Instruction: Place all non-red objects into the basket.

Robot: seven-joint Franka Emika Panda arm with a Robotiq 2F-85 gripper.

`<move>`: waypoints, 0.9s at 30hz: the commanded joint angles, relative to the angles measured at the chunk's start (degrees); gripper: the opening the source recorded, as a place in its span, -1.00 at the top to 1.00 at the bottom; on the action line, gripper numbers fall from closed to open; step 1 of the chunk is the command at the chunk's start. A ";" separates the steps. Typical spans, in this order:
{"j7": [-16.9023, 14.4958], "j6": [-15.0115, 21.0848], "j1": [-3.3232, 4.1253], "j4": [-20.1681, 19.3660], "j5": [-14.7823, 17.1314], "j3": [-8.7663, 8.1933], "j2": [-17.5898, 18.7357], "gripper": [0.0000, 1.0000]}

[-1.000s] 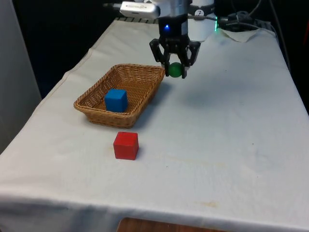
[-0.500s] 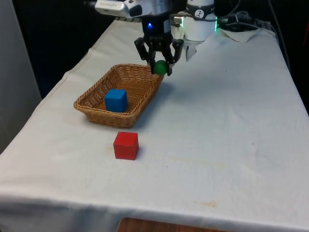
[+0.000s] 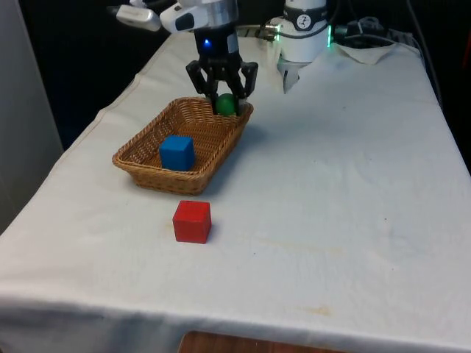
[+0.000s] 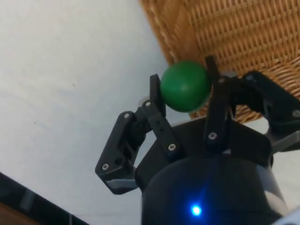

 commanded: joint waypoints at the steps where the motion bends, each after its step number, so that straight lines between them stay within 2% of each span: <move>1: -1.20 0.46 -0.52 0.17 0.92 0.29 0.52 1.00; 2: -0.40 0.06 -0.06 0.06 0.11 -0.11 0.29 1.00; 3: -1.60 0.52 -0.63 0.23 1.09 0.17 0.86 1.00; 5: -2.86 0.80 -0.80 0.52 1.55 -0.23 2.01 1.00; 11: -5.44 1.20 -1.09 1.60 2.06 -1.83 4.58 1.00; 12: -4.93 1.03 -0.52 1.55 1.72 -2.29 4.70 1.00; 13: -5.84 1.26 -1.09 1.78 2.18 -2.18 4.93 1.00; 19: -7.85 1.60 -1.32 2.18 2.35 -3.61 6.42 1.00; 20: -8.25 1.78 -1.32 2.06 2.46 -3.78 6.65 1.00; 21: -7.73 1.09 -0.86 2.12 1.89 -4.35 6.70 1.00; 22: -8.88 2.12 -1.38 1.95 2.69 -4.07 7.05 1.00; 27: -11.34 4.41 -1.55 0.86 5.21 -4.01 8.88 1.00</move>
